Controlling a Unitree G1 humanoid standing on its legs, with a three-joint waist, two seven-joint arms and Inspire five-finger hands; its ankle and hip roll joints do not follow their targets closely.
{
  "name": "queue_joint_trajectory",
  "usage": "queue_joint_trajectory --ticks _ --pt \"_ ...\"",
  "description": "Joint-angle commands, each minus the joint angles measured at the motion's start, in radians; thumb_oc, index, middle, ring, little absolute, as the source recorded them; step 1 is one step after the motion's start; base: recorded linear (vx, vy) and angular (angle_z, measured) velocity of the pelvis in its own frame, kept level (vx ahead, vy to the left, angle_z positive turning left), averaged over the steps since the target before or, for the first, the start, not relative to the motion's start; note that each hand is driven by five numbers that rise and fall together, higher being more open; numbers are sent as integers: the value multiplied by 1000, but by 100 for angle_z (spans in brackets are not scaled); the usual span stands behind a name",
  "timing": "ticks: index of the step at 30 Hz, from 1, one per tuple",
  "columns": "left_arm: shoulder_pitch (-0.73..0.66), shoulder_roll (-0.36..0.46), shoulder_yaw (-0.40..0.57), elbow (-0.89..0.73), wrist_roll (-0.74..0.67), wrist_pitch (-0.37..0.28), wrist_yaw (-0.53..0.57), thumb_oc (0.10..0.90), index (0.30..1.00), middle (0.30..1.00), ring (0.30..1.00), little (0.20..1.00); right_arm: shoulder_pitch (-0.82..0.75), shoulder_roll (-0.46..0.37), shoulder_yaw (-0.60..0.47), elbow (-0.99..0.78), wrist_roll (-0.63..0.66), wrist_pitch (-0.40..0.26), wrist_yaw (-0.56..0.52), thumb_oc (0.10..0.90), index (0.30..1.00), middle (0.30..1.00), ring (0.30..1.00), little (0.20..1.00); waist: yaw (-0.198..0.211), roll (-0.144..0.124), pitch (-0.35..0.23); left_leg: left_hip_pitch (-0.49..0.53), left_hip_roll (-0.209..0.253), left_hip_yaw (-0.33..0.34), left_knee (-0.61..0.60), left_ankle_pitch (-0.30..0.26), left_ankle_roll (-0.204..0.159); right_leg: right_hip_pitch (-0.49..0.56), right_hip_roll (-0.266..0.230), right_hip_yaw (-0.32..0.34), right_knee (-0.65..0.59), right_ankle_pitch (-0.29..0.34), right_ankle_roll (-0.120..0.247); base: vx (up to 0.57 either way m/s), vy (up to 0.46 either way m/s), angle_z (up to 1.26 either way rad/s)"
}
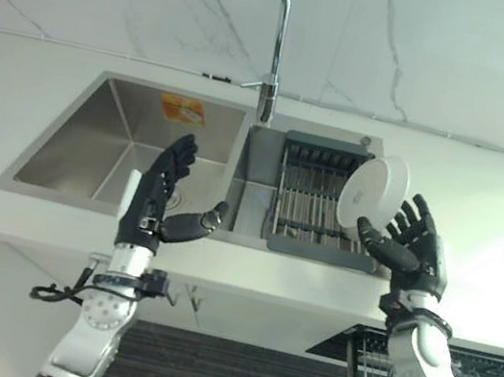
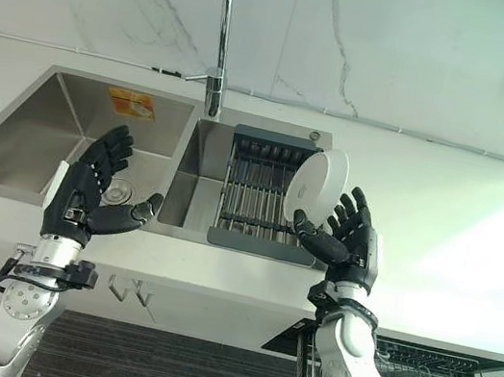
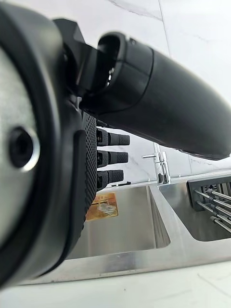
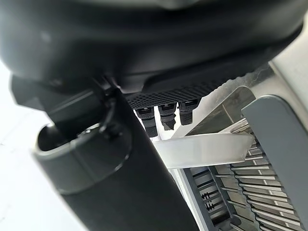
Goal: Place the dishes in the dishwasher.
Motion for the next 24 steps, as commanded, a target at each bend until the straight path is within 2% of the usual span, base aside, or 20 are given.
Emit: queue_joint_trajectory --ticks 1,8,24 --pt "-79 21 8 -64 -17 -72 -13 800 900 900 900 900 -128 -23 -23 -11 33 -68 25 800 900 900 900 900 18 -25 -85 7 39 -18 8 -42 -53 11 -44 -15 52 -16 76 0 0 0" --pt "-85 23 -4 -57 -11 -54 -28 800 900 900 900 900 -146 -39 -19 12 39 -18 28 800 900 900 900 900 26 -30 -92 8 38 -22 8 -43 -54 15 -45 -20 52 -20 74 0 0 0" --pt "-110 31 -11 -30 -11 -27 -27 800 900 900 900 900 -194 -49 -58 91 68 3 -6 800 900 900 900 900 37 -32 -95 11 38 -29 8 -42 -56 23 -47 -31 52 -24 70 -5 -2 2"
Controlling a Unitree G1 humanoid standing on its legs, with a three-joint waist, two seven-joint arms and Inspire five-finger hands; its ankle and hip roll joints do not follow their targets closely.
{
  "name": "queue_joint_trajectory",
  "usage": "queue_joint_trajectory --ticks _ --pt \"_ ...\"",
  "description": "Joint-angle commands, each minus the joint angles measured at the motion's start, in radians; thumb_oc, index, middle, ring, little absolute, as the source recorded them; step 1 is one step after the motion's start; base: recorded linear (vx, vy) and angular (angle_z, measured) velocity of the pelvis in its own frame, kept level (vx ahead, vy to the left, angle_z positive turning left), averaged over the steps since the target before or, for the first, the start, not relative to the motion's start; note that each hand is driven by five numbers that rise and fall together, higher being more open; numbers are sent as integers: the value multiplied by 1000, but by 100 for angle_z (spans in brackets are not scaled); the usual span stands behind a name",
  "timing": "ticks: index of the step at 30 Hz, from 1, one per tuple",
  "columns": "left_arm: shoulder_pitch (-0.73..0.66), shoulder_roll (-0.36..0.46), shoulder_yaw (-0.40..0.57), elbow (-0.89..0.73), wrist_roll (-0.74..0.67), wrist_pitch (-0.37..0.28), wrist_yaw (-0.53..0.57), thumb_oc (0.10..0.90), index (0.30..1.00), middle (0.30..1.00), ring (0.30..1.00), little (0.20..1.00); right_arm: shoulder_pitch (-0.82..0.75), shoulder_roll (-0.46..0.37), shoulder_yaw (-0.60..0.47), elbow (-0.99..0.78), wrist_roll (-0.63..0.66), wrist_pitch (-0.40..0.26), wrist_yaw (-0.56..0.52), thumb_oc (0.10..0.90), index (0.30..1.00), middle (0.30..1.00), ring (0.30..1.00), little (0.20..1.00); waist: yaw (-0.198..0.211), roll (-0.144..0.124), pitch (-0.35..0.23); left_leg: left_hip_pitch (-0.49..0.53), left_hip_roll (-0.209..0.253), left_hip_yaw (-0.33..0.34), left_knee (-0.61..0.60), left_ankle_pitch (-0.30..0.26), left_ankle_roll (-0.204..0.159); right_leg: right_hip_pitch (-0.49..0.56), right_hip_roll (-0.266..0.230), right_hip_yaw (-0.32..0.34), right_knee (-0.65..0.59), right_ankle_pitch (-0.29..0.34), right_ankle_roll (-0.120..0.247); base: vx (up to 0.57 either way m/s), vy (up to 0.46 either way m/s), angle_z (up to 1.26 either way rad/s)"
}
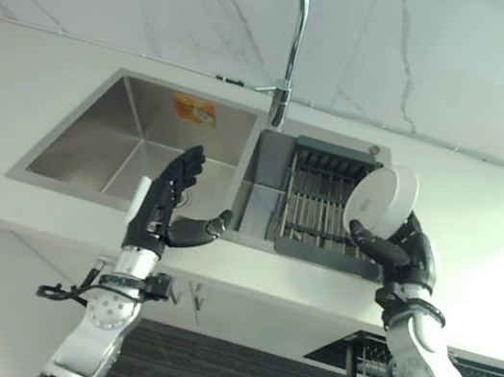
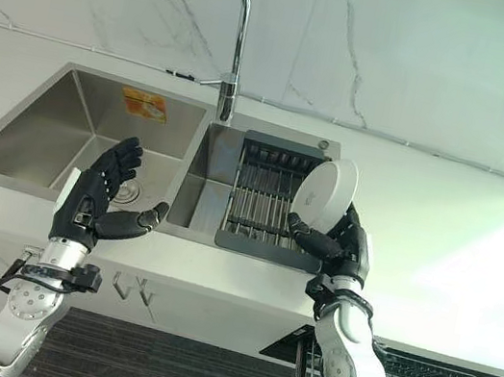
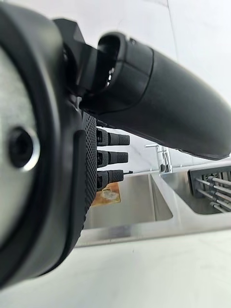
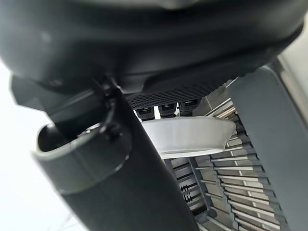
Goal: Place the dishes in the dishwasher.
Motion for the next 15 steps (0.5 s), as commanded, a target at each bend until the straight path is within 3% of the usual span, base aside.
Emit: queue_joint_trajectory --ticks 1,15 --pt "-105 31 5 -64 -10 -67 -5 800 900 900 900 900 -120 -37 -62 -3 27 -86 -13 800 900 900 900 900 12 -11 -85 11 41 -12 6 -43 -56 13 -45 -15 57 -24 71 -23 -17 6" --pt "-121 45 -7 -42 -23 -62 12 800 900 900 900 900 -225 -72 -109 95 67 -132 -103 800 900 900 900 900 39 -10 -85 11 40 -21 6 -41 -62 22 -53 -40 57 -30 67 -17 -8 5"
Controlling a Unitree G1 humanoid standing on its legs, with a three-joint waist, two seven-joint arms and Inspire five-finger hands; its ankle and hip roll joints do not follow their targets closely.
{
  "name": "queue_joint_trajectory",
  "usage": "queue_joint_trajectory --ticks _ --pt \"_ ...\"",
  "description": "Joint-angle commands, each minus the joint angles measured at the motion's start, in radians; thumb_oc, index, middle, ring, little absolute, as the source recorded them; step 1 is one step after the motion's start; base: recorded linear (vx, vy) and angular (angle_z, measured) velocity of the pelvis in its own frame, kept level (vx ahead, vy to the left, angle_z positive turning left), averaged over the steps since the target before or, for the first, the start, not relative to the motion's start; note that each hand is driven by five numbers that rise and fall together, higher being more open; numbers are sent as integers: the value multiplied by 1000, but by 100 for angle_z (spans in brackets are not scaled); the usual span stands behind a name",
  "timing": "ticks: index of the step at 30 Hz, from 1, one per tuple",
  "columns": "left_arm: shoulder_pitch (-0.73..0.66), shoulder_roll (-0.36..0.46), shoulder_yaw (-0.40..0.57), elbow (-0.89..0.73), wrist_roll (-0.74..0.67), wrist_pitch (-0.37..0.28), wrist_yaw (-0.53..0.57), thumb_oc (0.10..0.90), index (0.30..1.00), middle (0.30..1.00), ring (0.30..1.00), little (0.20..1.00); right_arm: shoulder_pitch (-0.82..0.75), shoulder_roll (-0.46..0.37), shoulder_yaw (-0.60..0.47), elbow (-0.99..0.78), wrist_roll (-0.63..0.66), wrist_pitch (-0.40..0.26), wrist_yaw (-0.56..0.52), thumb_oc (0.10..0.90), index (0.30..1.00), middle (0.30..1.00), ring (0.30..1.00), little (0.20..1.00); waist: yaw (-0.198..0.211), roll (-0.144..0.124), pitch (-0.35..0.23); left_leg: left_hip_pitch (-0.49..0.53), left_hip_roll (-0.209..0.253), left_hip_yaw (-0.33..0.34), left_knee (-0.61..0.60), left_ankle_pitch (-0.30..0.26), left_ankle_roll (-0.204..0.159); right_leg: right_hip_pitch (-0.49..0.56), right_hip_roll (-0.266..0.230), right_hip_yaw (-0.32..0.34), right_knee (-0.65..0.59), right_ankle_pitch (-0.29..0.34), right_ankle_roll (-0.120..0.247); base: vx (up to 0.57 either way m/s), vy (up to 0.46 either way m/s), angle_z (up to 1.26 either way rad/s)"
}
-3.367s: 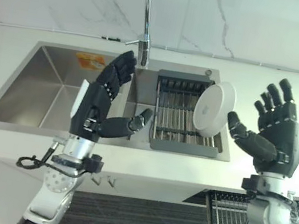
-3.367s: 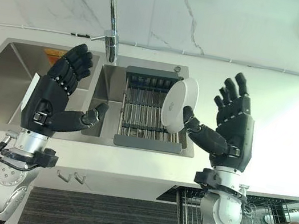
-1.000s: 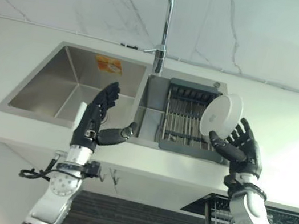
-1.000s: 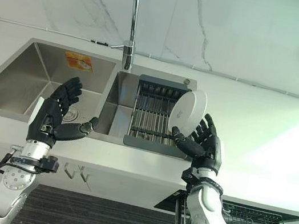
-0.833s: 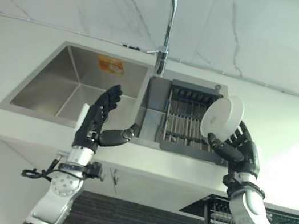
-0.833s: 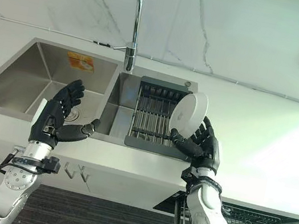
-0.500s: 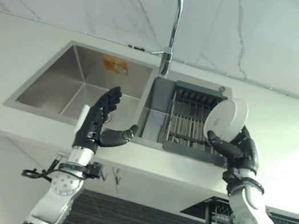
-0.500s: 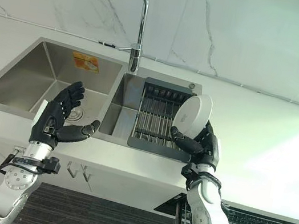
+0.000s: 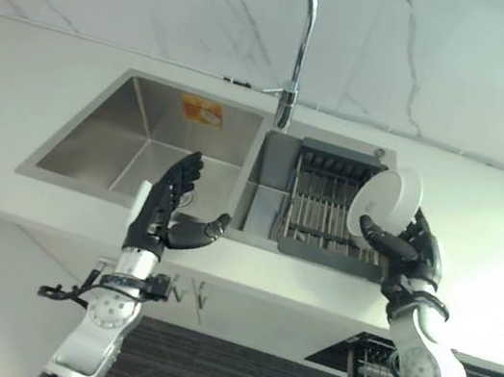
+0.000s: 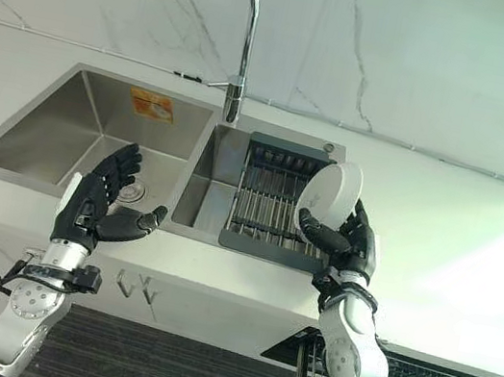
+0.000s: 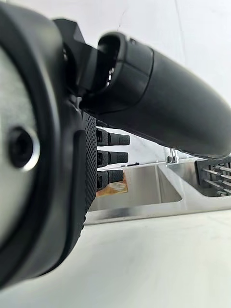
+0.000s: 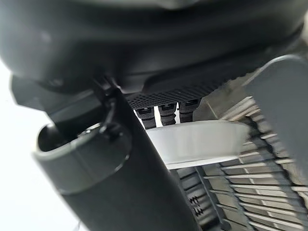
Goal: Place the dishes in the dishwasher.
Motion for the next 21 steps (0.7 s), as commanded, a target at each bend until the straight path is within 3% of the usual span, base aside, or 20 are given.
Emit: queue_joint_trajectory --ticks 1,2,3,4,5,16,21 --pt "-120 42 -9 -62 -21 -80 15 800 900 900 900 900 -144 -65 -76 16 25 -137 -22 800 900 900 900 900 30 -10 -85 11 47 6 8 -52 -60 9 -48 -13 69 -33 71 -35 -9 9" --pt "-124 44 -11 -60 -23 -77 17 800 900 900 900 900 -157 -70 -77 27 28 -141 -25 800 900 900 900 900 33 -10 -85 11 46 4 8 -52 -60 10 -49 -15 69 -34 70 -39 -17 11" --pt "-132 49 -16 -56 -30 -73 19 800 900 900 900 900 -195 -85 -74 63 28 -139 -15 726 789 789 789 789 43 -9 -87 11 43 -2 8 -52 -61 12 -52 -22 69 -37 69 -30 -16 13" --pt "-134 49 -17 -54 -33 -74 18 800 900 900 900 900 -201 -89 -72 72 25 -141 -13 595 592 592 592 592 45 -9 -86 11 43 -3 8 -52 -62 12 -53 -24 69 -36 69 -26 -18 13" --pt "-137 49 -18 -51 -37 -75 18 800 900 900 900 900 -214 -96 -68 86 28 -145 -11 400 300 300 300 300 48 -8 -86 11 43 -4 8 -51 -63 13 -54 -27 69 -37 69 -10 -17 10" --pt "-163 81 -35 -43 -71 -64 -16 800 900 900 900 900 -421 -236 5 385 123 -24 113 400 300 300 300 300 94 -12 -95 1 36 -28 8 -39 -75 21 -65 -62 69 -47 63 -27 -19 9" --pt "-159 84 -42 -43 -125 -82 -33 800 900 900 900 900 -443 -249 19 404 85 -46 108 400 300 300 300 300 96 -7 -98 0 33 -35 8 -34 -78 24 -65 -63 69 -51 61 -6 3 1"
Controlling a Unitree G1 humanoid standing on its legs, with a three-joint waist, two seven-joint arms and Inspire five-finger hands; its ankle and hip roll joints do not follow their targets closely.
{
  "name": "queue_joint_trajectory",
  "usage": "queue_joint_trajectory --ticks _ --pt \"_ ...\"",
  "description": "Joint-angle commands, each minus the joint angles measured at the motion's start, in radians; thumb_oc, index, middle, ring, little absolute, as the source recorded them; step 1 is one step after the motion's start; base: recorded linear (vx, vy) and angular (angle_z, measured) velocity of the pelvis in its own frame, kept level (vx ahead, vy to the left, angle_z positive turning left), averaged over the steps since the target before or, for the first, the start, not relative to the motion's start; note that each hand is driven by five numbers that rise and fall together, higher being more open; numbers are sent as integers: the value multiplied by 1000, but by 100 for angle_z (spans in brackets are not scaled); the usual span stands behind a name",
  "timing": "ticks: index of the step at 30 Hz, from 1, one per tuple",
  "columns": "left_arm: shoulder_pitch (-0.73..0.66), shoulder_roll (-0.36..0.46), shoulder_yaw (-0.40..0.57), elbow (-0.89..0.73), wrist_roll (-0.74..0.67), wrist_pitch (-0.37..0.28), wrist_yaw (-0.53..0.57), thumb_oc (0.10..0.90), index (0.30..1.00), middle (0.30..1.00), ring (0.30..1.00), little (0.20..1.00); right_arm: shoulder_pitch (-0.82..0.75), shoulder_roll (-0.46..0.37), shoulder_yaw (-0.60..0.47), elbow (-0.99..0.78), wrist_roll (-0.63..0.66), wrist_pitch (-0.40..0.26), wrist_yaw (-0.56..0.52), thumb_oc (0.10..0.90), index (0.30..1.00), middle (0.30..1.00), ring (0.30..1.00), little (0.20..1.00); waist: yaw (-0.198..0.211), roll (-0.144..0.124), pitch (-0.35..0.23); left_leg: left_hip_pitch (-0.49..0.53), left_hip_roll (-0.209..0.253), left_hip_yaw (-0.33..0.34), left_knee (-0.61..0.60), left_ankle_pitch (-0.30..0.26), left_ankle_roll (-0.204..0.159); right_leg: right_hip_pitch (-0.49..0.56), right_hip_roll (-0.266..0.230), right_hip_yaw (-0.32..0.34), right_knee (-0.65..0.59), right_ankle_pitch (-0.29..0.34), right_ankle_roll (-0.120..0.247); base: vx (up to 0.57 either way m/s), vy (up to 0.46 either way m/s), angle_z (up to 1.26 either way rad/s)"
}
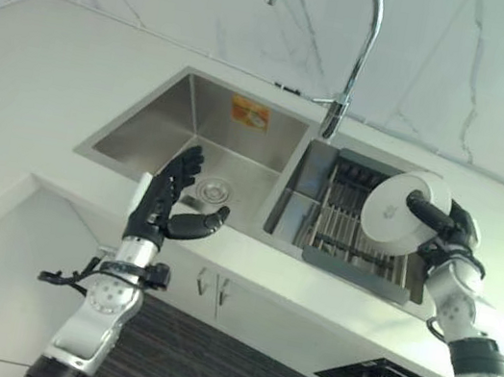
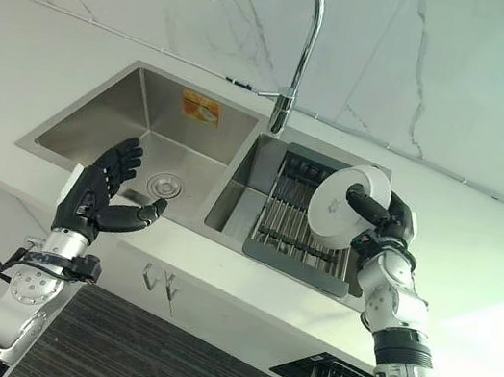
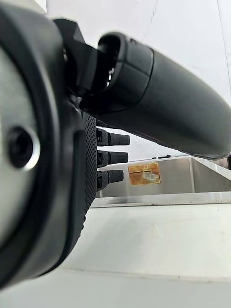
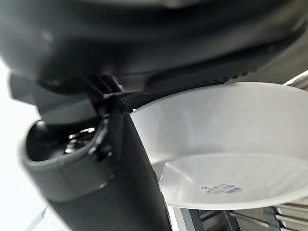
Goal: Place the dishes in the dishwasher.
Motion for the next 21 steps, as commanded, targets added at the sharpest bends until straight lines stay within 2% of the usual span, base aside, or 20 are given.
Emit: queue_joint_trajectory --ticks 1,3,4,8,9,11,12,14,18,20,21 --pt "-83 27 -14 -89 -120 -117 -58 800 900 900 900 900 -104 -63 5 -64 -40 -103 8 400 300 300 300 300 0 -11 -100 -1 48 18 10 -41 -73 2 -55 -8 92 -49 62 -32 22 1" --pt "-73 2 -6 -110 -244 -144 -112 800 900 900 900 900 -90 -60 -1 -100 -76 -128 -27 400 300 300 300 300 -4 -8 -99 -4 50 20 10 -38 -73 -1 -56 -6 92 -48 62 -53 37 1" --pt "-65 -14 -3 -120 -298 -172 -140 800 900 900 900 900 -78 -49 -8 -137 -72 -175 -67 400 300 300 300 300 -8 -5 -97 -6 51 22 10 -37 -72 -4 -55 -2 92 -48 61 -58 42 1" --pt "-74 -43 -8 -142 -353 -199 -180 800 900 900 900 900 -50 14 -33 -288 -130 -263 -135 400 300 300 300 300 -23 4 -96 -9 51 21 10 -37 -71 -9 -50 10 92 -48 59 -43 34 1" --pt "-76 -45 -9 -146 -363 -201 -185 800 900 900 900 900 -43 22 -34 -317 -139 -267 -143 400 300 300 300 300 -26 5 -96 -10 51 21 10 -37 -70 -10 -49 12 92 -48 59 0 0 0" --pt "-71 -55 -2 -162 -421 -202 -232 800 900 900 900 900 -11 46 -49 -413 -130 -323 -148 400 300 300 300 300 -38 8 -99 -14 51 24 10 -34 -72 -13 -47 19 92 -49 61 -22 18 -1" --pt "-56 -66 10 -181 -463 -196 -285 800 900 900 900 900 52 82 -84 -501 -90 -373 -117 400 300 300 300 300 -50 12 -106 -20 54 33 10 -33 -72 -19 -47 22 92 -48 64 -56 27 1" --pt "-42 -74 10 -199 -502 -175 -339 800 900 900 900 900 111 118 -110 -577 -31 -437 -65 400 300 300 300 300 -62 15 -112 -25 56 38 10 -31 -73 -28 -50 25 92 -46 68 -45 -2 1" --pt "15 -111 43 -234 -746 -112 -463 800 900 900 900 900 210 165 -134 -717 9 -497 45 400 300 300 300 300 -82 23 -122 -15 79 86 10 -40 -78 -45 -58 37 92 -40 75 -31 -23 -6" --pt "35 -135 53 -261 -806 -49 -551 800 900 900 900 900 284 165 -156 -796 9 -519 59 400 300 300 300 300 -97 26 -117 -7 106 150 10 -27 -88 -51 -68 29 92 -31 76 -102 68 -14" --pt "47 -149 37 -275 -843 17 -660 800 900 900 900 900 313 164 -173 -816 9 -528 67 400 300 300 300 300 -115 15 -106 32 124 222 10 -21 -109 -57 -91 30 92 -21 72 -124 137 22"
